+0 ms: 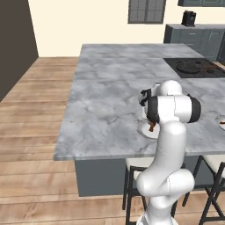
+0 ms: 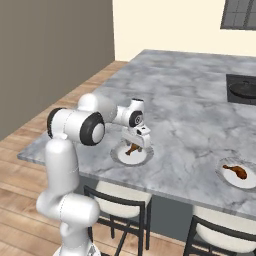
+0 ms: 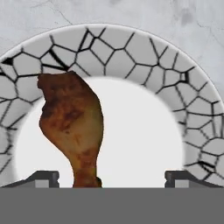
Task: Take the chicken drumsticks from the pan and place one on each plate on the dining counter.
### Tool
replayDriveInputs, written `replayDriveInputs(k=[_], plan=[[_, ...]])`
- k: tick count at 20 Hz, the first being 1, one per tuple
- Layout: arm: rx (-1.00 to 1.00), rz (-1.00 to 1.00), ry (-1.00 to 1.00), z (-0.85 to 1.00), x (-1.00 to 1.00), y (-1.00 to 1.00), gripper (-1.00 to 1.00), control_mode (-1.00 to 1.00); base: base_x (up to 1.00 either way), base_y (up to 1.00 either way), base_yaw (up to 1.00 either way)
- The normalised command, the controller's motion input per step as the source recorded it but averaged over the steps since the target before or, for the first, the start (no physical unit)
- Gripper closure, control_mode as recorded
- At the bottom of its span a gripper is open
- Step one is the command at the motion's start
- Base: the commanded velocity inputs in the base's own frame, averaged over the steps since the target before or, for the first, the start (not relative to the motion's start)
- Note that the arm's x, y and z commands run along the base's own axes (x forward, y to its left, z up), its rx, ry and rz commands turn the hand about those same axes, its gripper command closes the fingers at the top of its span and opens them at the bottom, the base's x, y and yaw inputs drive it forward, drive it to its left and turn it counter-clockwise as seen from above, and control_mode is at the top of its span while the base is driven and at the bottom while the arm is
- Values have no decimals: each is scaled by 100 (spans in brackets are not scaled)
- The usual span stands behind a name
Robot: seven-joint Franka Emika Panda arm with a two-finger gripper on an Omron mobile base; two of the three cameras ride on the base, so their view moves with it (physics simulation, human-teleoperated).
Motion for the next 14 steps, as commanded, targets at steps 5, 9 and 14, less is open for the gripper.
replayDriveInputs(k=[5, 9, 14], plan=[[0, 1, 1, 31, -19, 0, -100, -100, 0, 0, 0], [0, 2, 0, 51, -42, 0, -100, -100, 0, 0, 0], [0, 11, 0, 55, -84, -1, -100, -100, 0, 0, 0]])
